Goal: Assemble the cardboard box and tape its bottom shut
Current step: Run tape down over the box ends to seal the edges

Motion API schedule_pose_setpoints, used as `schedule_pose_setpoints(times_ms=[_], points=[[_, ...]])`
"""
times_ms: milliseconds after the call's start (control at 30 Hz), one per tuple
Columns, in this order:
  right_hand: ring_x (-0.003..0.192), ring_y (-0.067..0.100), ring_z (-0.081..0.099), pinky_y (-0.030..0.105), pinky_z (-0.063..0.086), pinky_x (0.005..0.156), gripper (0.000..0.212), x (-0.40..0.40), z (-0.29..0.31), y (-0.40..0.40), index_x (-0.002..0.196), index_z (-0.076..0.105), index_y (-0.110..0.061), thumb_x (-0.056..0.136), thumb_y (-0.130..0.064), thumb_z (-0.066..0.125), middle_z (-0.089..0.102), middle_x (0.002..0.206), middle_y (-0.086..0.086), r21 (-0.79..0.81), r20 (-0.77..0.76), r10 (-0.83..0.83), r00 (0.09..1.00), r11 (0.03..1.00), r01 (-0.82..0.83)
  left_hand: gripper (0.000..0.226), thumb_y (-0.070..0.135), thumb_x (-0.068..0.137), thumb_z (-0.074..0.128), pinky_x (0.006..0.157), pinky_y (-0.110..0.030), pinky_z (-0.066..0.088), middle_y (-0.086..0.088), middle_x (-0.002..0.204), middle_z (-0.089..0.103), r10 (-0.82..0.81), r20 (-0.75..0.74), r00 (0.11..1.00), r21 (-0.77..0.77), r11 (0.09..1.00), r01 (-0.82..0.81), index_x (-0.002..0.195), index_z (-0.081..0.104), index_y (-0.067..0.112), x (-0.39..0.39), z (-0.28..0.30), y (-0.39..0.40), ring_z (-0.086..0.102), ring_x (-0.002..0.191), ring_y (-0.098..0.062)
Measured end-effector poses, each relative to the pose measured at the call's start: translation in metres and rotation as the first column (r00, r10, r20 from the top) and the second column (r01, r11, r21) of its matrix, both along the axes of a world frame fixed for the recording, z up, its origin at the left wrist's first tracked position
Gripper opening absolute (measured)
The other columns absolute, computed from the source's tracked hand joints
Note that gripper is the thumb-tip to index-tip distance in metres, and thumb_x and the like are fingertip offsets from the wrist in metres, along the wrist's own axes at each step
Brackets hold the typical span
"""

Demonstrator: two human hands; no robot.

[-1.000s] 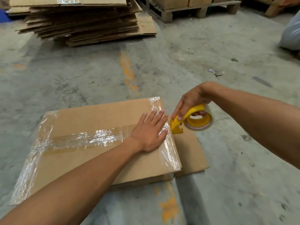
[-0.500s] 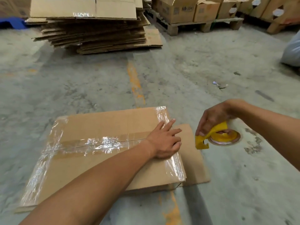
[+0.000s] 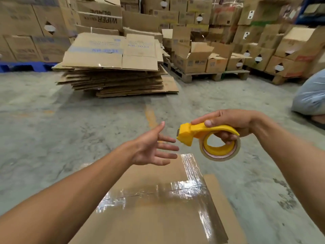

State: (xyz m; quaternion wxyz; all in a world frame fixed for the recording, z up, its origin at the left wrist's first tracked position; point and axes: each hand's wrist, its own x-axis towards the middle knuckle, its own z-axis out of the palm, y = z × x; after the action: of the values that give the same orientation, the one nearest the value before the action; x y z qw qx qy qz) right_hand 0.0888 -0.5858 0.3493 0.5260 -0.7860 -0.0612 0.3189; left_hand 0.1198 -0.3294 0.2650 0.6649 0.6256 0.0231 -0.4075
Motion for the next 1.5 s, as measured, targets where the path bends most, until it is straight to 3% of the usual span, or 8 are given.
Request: schedule_pose_setpoints(times_ms=[133,467,733,933,1033,1267,1367,1500], points=[[0.025,0.009,0.039,0.021,0.043,0.038,0.066,0.004,-0.001,0.013,0.112,0.073,-0.039,0.05,-0.054,0.09,0.047,0.04,0.005,0.207,-0.022,-0.065,0.998,0.976,0.068,0.076,0.073,0.086,0.042,0.058,-0.029,0.053,-0.014,0.098,0.073,-0.114,-0.132,0.985,-0.165,0.982,0.091,0.114,0.06,0.005,-0.011,0.027,0.009,0.07,0.077,-0.027],[0.022,0.009,0.039,0.019,0.043,0.034,0.065,-0.003,-0.002,0.039,0.108,0.076,-0.036,0.047,-0.052,0.093,0.044,0.036,0.005,0.363,-0.002,-0.156,0.988,0.92,0.146,0.031,0.024,0.098,0.052,0.055,-0.03,0.06,-0.014,0.077,0.071,-0.053,-0.175,0.983,-0.343,0.939,-0.01,0.084,0.067,0.001,-0.007,0.046,0.025,0.07,0.058,-0.021],[0.033,0.012,0.051,0.022,0.047,0.036,0.053,-0.022,-0.03,0.046,0.12,0.069,-0.033,0.07,-0.043,0.081,0.066,0.063,0.012,0.109,-0.034,-0.162,0.986,0.98,0.165,0.022,0.001,0.096,0.052,0.05,-0.022,0.056,-0.001,0.047,0.057,-0.062,0.034,0.997,0.039,0.997,0.061,0.075,0.059,0.004,0.009,-0.008,0.007,0.052,0.038,-0.006],[0.038,0.015,0.054,0.024,0.05,0.038,0.042,-0.104,-0.049,-0.004,0.13,0.062,-0.024,0.088,-0.019,0.059,0.074,0.081,0.01,-0.014,-0.095,-0.415,0.905,0.909,0.416,0.023,0.01,0.101,0.046,0.067,-0.025,0.052,0.004,0.054,0.054,-0.213,0.177,0.961,0.328,0.933,0.146,0.085,0.062,0.008,0.056,-0.058,0.006,0.042,0.039,-0.005],[0.042,0.021,0.055,0.028,0.053,0.042,0.037,-0.144,-0.077,-0.005,0.123,0.069,-0.026,0.087,-0.02,0.066,0.069,0.085,0.02,0.008,-0.134,-0.505,0.853,0.86,0.51,0.017,0.015,0.098,0.054,0.063,-0.024,0.048,-0.001,0.07,0.052,-0.39,0.282,0.876,0.462,0.856,0.232,0.095,0.068,0.005,0.072,-0.07,-0.015,0.042,0.055,-0.01],[0.037,0.023,0.056,0.026,0.05,0.045,0.03,-0.153,-0.129,0.04,0.115,0.071,-0.022,0.085,-0.02,0.074,0.071,0.073,0.014,0.162,-0.009,-0.756,0.655,0.645,0.747,0.016,0.023,0.093,0.061,0.058,-0.025,0.041,-0.005,0.086,0.059,-0.683,0.584,0.439,0.719,0.686,0.112,0.095,0.073,0.013,0.101,-0.091,-0.105,0.052,0.077,-0.018],[0.037,0.025,0.058,0.028,0.05,0.046,0.03,-0.146,-0.144,0.049,0.112,0.073,-0.022,0.083,-0.021,0.078,0.067,0.064,0.007,0.194,0.0,-0.824,0.566,0.555,0.809,0.019,0.023,0.094,0.058,0.073,-0.026,0.038,-0.008,0.101,0.067,-0.688,0.607,0.398,0.726,0.684,0.076,0.099,0.074,0.012,0.106,-0.114,-0.119,0.059,0.095,-0.027],[0.035,0.019,0.058,0.028,0.051,0.042,0.029,-0.137,-0.153,0.06,0.112,0.071,-0.02,0.084,-0.022,0.077,0.056,0.089,0.01,0.21,-0.029,-0.832,0.555,0.537,0.817,0.017,0.019,0.094,0.058,0.075,-0.028,0.042,-0.015,0.109,0.07,-0.701,0.59,0.4,0.73,0.675,0.106,0.097,0.073,0.013,0.114,-0.133,-0.125,0.062,0.106,-0.033]])
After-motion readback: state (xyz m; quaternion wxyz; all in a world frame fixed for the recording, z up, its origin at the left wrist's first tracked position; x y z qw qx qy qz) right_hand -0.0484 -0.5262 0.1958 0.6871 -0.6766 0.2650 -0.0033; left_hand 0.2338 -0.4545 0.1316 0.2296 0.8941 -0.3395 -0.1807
